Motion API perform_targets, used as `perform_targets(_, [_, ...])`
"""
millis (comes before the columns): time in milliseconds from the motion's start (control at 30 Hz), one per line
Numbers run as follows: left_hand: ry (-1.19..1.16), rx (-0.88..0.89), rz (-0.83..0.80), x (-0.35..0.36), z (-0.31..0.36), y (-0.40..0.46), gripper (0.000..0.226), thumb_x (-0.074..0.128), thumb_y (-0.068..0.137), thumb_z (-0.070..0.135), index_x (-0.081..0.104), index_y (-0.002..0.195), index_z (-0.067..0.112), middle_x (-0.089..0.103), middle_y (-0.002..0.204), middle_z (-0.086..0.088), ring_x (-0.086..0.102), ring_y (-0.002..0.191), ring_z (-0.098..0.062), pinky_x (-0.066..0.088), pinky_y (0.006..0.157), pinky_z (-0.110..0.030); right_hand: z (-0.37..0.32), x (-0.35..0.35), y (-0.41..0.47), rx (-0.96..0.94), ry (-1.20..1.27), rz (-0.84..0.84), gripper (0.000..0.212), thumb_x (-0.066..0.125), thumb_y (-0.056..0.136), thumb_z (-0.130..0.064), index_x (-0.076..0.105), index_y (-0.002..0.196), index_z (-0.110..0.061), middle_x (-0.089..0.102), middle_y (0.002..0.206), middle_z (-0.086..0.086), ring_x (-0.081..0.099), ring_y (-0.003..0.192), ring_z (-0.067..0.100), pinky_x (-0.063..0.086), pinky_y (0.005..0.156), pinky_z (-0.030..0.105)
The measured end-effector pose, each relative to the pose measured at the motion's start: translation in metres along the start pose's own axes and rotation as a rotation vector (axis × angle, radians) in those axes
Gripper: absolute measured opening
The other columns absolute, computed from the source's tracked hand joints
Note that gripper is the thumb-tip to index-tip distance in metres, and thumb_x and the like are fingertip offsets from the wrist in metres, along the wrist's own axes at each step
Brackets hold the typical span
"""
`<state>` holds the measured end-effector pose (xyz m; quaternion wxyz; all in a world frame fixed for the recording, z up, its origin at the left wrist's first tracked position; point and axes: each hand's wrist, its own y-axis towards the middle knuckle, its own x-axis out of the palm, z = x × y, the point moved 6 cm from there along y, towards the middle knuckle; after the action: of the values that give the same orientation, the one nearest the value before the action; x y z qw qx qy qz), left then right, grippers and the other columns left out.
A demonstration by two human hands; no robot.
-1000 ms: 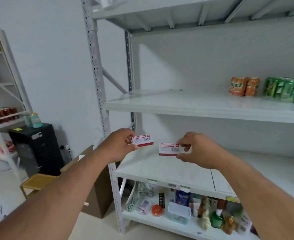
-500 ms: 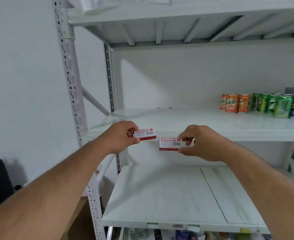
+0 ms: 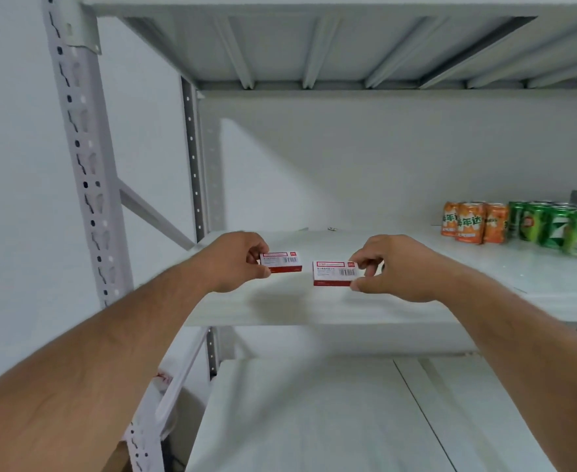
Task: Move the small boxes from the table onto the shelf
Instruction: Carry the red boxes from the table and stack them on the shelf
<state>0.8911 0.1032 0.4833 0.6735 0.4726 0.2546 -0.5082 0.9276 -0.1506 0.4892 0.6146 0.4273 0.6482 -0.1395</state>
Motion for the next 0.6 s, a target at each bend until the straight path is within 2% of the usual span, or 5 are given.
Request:
perform_targets(133, [0.043,-0.024,-0.027,0.013,-0.020,0.049,0.032,0.080,0.078,0.028,0.065,0.106,0.026,0.066,0.095,0.009,0.064,0.090,-0.013,0.053,0.084,-0.027,0.037,0.007,0.050,0.007,0.014,-0.016,0.034,0.076,0.083,-0.041,0.073,0.114,-0.028,0.060,0.097,-0.010,0.060,0.090,0.013,0.049,0.077,0.027])
perform_targets(300, [0.074,-0.046,-0.062,0.027,-0.037,0.105,0.033,0.078,0.080,0.029,0.064,0.110,0.023,0.065,0.096,0.011,0.064,0.089,-0.010,0.049,0.078,-0.020,0.076,0.020,0.119,-0.008,0.010,-0.075,0.021,0.077,0.082,-0.042,0.075,0.099,-0.030,0.062,0.092,-0.003,0.062,0.091,0.024,0.052,0.078,0.040])
perform_targets(367, [0.086,-0.057,-0.081,0.034,-0.044,0.123,0.034,0.078,0.080,0.029,0.065,0.111,0.022,0.065,0.095,0.012,0.064,0.089,-0.010,0.050,0.079,-0.021,0.087,0.026,0.143,-0.009,0.031,-0.096,0.014,0.078,0.082,-0.040,0.073,0.093,-0.033,0.060,0.088,-0.007,0.062,0.090,0.023,0.051,0.076,0.038])
perform_targets(433, [0.085,-0.081,-0.098,0.040,-0.052,0.140,0.035,0.078,0.080,0.028,0.065,0.112,0.021,0.065,0.096,0.010,0.065,0.091,-0.013,0.053,0.085,-0.027,0.098,0.033,0.165,0.005,0.053,-0.110,0.020,0.079,0.081,-0.038,0.074,0.099,-0.030,0.060,0.086,-0.010,0.061,0.084,0.018,0.051,0.076,0.035])
perform_targets(600, [0.083,-0.114,-0.144,0.051,-0.072,0.175,0.035,0.079,0.080,0.025,0.066,0.111,0.017,0.066,0.094,0.007,0.065,0.092,-0.017,0.053,0.088,-0.031,0.115,0.055,0.209,0.001,0.047,-0.157,0.018,0.078,0.083,-0.033,0.077,0.098,-0.022,0.055,0.071,-0.012,0.048,0.062,0.006,0.039,0.060,0.022])
